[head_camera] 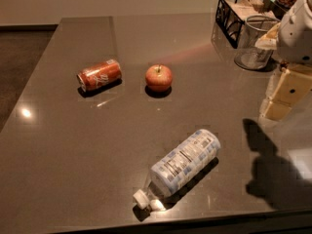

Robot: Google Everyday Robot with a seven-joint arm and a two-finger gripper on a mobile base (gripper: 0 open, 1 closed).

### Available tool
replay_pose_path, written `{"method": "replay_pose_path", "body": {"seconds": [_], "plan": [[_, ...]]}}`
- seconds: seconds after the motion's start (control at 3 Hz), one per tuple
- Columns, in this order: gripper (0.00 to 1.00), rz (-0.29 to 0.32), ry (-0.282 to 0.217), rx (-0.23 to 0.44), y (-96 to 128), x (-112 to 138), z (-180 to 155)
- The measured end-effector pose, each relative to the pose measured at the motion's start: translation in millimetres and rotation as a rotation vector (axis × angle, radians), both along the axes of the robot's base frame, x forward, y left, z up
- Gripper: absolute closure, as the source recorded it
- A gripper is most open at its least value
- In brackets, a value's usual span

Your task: Pick blue plastic bottle

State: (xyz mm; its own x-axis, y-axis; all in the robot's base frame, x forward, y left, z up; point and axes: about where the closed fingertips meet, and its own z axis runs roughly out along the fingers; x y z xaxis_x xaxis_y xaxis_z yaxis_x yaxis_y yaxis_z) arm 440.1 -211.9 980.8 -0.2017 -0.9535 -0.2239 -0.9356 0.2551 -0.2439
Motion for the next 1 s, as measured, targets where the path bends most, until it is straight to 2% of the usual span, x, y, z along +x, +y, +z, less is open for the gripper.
{"method": "replay_pose_path", "body": {"seconds": [0.33, 0.67, 1.0], "plan": [[0.0, 0.094, 0.011, 0.033, 19, -10, -10], [0.0, 0.233, 0.036, 0.051, 47, -29, -27], [0.0, 0.361, 0.078, 0.039, 69, -44, -51]]}}
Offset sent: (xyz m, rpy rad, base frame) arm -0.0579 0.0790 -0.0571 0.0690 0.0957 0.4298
